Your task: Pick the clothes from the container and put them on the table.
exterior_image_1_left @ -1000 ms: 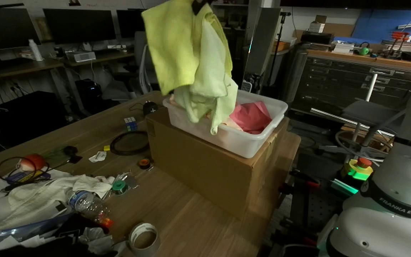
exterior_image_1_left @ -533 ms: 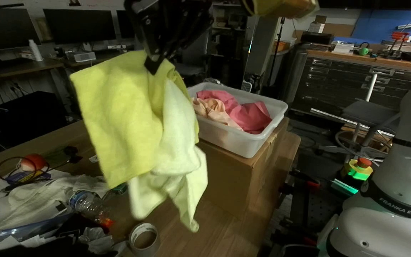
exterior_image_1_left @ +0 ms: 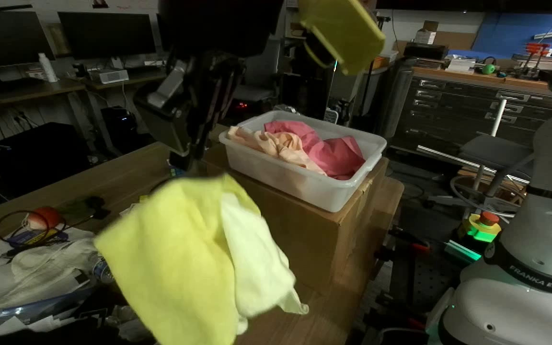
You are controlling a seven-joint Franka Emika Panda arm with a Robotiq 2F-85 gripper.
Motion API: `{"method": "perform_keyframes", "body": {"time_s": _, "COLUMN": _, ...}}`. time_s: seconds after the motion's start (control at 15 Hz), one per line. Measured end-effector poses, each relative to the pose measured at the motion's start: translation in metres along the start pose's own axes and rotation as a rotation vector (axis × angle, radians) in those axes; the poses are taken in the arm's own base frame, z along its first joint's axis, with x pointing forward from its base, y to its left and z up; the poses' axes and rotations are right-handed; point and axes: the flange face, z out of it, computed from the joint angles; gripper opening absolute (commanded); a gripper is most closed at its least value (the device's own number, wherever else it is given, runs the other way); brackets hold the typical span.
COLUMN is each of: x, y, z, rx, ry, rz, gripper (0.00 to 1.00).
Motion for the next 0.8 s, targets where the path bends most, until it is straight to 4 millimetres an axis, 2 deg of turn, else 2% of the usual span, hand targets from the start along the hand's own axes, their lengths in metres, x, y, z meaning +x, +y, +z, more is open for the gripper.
{"method": "perform_keyframes", "body": {"time_s": 0.2, "x": 0.0, "y": 0.009, "z": 0.007, "rx": -0.029, "ry": -0.036, "rz": -0.024, "gripper": 0.77}}
{"method": "perform_keyframes", "body": {"time_s": 0.4, "x": 0.005, "y": 0.039, "z": 0.011, "rx": -0.098, "ry": -0.025, "rz": 0.033, "gripper": 0.98}}
{"method": "perform_keyframes", "body": {"time_s": 0.6, "x": 0.005, "y": 0.095, "z": 0.014, "rx": -0.177, "ry": -0.014, "rz": 0.17, "gripper": 1.0}}
{"method": "perform_keyframes", "body": {"time_s": 0.8, "x": -0.006, "y": 0.161, "z": 0.017, "rx": -0.247, "ry": -0.026, "rz": 0.32, "gripper": 1.0}}
